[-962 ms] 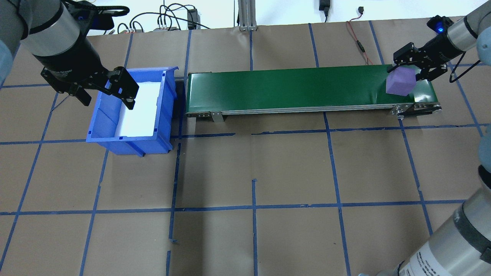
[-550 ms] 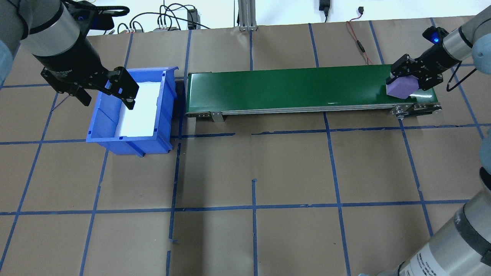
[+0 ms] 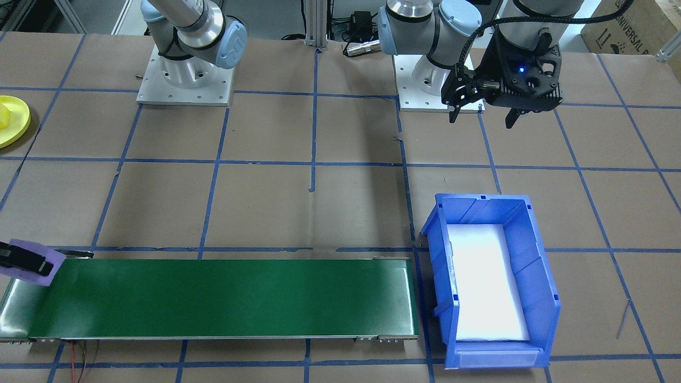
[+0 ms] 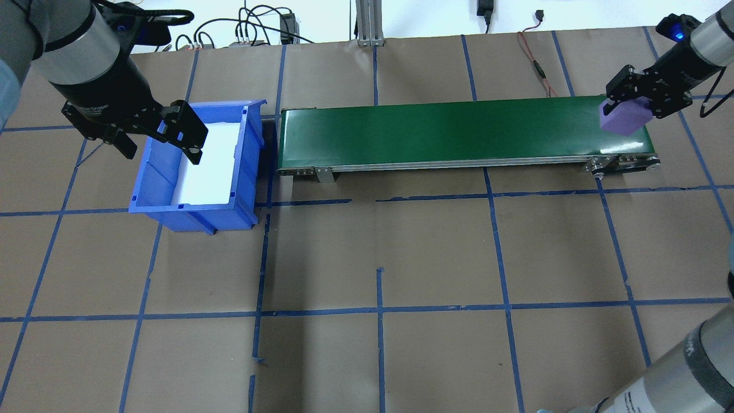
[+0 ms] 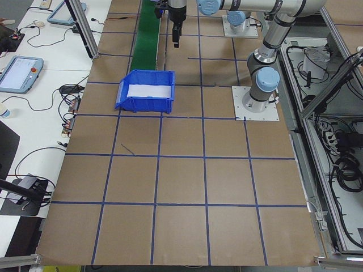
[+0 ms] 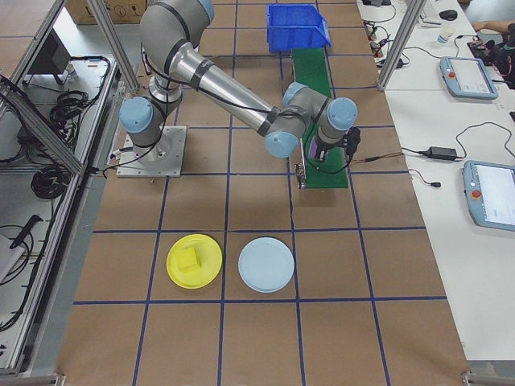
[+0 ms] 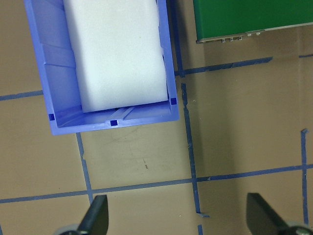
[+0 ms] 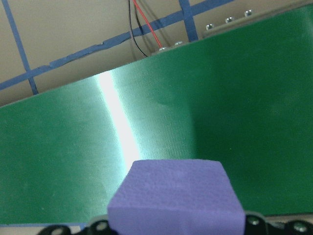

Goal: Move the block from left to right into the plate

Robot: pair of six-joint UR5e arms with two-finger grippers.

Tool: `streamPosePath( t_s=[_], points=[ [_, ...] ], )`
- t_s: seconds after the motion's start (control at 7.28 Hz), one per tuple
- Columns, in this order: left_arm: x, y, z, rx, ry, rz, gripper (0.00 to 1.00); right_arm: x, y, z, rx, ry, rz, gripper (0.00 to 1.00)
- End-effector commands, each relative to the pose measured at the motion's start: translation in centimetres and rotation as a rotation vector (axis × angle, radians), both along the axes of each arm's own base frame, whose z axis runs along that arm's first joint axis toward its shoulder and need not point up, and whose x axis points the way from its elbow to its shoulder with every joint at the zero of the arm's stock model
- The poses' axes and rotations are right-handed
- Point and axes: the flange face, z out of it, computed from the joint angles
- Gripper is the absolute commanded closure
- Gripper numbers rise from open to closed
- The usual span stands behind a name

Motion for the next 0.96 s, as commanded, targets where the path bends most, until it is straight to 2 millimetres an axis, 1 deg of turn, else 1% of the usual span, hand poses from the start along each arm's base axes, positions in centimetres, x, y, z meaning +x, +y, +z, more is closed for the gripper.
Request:
streamPosePath(
  t_s=[0.0,0.14,0.27,0.41,0.55,0.69,0.82],
  points=[
    [0.0,0.0,0.0,0.0,0.0,0.0,0.0,-6.7,4.3,1.8,0.075,0.205,0.099,0.48],
    [0.0,0.0,0.0,0.0,0.0,0.0,0.0,-9.4,6.8,-0.5,0.1,0.217,0.304,0.52],
    [0.0,0.0,0.0,0.0,0.0,0.0,0.0,-13.5,9.2,-1.5,0.106,0.262,0.298,0.52],
    [0.0,0.0,0.0,0.0,0.0,0.0,0.0,-17.7,11.3,-1.8,0.079,0.332,0.3,0.52],
    [0.0,0.0,0.0,0.0,0.0,0.0,0.0,-21.9,14.0,-2.1,0.052,0.364,0.312,0.52],
    [0.0,0.0,0.0,0.0,0.0,0.0,0.0,-25.5,16.9,-3.4,0.058,0.354,0.313,0.51],
    [0.0,0.0,0.0,0.0,0.0,0.0,0.0,-27.7,18.4,-3.9,0.037,0.363,0.348,0.51]
  ],
)
